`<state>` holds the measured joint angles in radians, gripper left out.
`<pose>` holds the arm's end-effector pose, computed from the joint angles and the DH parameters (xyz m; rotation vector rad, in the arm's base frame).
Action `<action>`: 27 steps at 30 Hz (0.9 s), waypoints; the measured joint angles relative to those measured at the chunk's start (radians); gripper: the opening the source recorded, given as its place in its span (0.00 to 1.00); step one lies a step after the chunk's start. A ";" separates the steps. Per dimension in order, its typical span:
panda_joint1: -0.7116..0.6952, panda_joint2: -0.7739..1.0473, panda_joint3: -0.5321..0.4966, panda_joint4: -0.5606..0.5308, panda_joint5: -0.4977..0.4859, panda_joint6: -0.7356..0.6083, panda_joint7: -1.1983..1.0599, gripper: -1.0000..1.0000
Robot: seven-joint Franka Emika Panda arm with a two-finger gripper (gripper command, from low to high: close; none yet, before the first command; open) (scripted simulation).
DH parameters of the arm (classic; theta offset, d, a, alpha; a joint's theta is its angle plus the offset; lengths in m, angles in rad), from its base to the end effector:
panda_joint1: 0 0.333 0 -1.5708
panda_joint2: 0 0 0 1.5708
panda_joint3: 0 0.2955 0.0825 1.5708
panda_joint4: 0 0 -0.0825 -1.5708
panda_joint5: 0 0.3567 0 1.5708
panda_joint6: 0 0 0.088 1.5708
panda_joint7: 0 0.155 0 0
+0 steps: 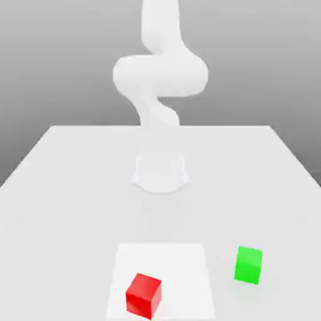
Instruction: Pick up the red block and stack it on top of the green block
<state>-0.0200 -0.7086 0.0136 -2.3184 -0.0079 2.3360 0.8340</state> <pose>0.3987 -0.0017 0.6221 -2.4744 1.1005 -0.9517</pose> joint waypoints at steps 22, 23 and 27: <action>-0.102 0.803 0.042 -0.162 -0.037 0.317 0.275 0.50; -0.102 0.839 0.042 -0.169 -0.031 0.332 0.283 0.50; -0.097 0.982 0.034 -0.168 -0.027 0.427 0.299 0.50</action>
<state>-0.1172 0.2739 0.0476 -2.4865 -0.0345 2.7632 1.1327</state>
